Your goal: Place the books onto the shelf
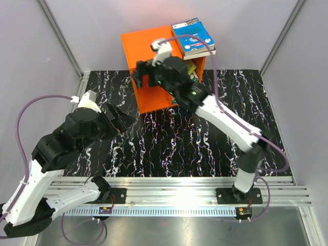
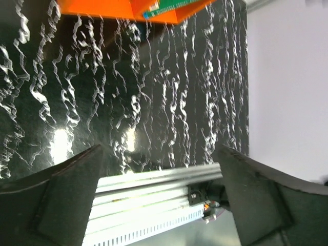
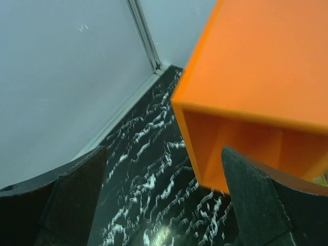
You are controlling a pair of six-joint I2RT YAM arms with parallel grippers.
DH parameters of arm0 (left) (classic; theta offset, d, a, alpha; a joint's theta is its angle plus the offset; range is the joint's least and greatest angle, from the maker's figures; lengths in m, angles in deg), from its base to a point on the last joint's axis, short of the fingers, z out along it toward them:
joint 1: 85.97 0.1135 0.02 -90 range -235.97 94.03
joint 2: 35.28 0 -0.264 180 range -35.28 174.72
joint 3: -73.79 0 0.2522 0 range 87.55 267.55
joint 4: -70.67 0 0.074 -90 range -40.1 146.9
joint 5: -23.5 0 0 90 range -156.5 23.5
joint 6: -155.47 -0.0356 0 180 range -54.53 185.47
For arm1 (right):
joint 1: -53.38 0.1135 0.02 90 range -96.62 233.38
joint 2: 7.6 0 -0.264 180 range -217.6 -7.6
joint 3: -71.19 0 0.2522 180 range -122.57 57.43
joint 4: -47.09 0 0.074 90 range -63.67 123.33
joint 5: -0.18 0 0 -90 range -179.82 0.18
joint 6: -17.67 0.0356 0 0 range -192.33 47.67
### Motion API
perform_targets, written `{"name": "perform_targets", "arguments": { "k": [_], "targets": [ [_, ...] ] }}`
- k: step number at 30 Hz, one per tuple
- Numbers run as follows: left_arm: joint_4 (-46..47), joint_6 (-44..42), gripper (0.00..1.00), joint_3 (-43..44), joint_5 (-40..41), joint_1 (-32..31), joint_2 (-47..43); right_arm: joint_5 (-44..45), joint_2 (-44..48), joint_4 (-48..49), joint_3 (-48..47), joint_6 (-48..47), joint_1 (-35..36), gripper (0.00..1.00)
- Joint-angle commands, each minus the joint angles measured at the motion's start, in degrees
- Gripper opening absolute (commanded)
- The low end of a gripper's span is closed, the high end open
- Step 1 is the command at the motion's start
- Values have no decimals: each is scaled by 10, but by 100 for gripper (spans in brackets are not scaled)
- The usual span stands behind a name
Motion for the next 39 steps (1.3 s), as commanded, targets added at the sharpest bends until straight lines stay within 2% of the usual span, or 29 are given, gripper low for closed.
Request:
{"name": "perform_targets", "arguments": {
  "k": [1, 4, 6, 10, 13, 14, 15, 16, 19, 21, 22, 23, 24, 26, 29, 31, 32, 34, 37, 39],
  "targets": [
    [-10, -17, 99, 34, 57, 4, 2, 9, 141, -30, 146, 41, -19, 100],
    [-33, -43, 99, 27, 85, 9, 2, 45, 220, -91, 250, 80, -19, 100],
    [-32, -62, 99, 9, 97, 10, 6, 66, 309, -120, 299, 97, -19, 100],
    [-27, -102, 99, -38, 140, 16, 32, 89, 510, -119, 453, 107, -19, 100],
    [-13, -108, 99, -72, 200, 22, 70, 144, 615, -160, 518, 140, -19, 100],
    [8, -108, 99, -82, 218, 25, 80, 187, 630, -188, 522, 187, -19, 100],
    [34, -121, 99, -124, 217, 30, 84, 199, 642, -255, 522, 206, -19, 100],
    [65, -164, 99, -145, 213, 33, 90, 203, 655, -284, 516, 226, -19, 100],
    [167, -220, 99, -218, 231, 66, 97, 215, 666, -374, 504, 256, -19, 100],
    [264, -287, 99, -254, 198, 108, 95, 230, 667, -420, 492, 287, -19, 100],
    [341, -309, 99, -302, 176, 124, 87, 231, 668, -431, 482, 295, -19, 100],
    [381, -334, 99, -325, 125, 155, 82, 231, 668, -443, 477, 299, -19, 100],
    [420, -368, 99, -352, 114, 169, 77, 234, 668, -465, 471, 306, -19, 100],
    [525, -389, 99, -428, 114, 199, 69, 234, 671, -486, 457, 326, -18, 100],
    [619, -402, 99, -501, 109, 310, 71, 217, 682, -515, 445, 345, -19, 100],
    [652, -386, 99, -523, 95, 351, 86, 204, 693, -527, 441, 359, -19, 100],
    [699, -392, 99, -544, 81, 371, 89, 192, 696, -533, 441, 365, -19, 100],
    [756, -424, 99, -569, 79, 381, 114, 182, 705, -547, 442, 377, -19, 100],
    [877, -417, 99, -597, 45, 409, 168, 155, 710, -566, 441, 384, -19, 100],
    [898, -423, 99, -588, 20, 416, 191, 145, 707, -569, 440, 383, -19, 100]
  ]
}}
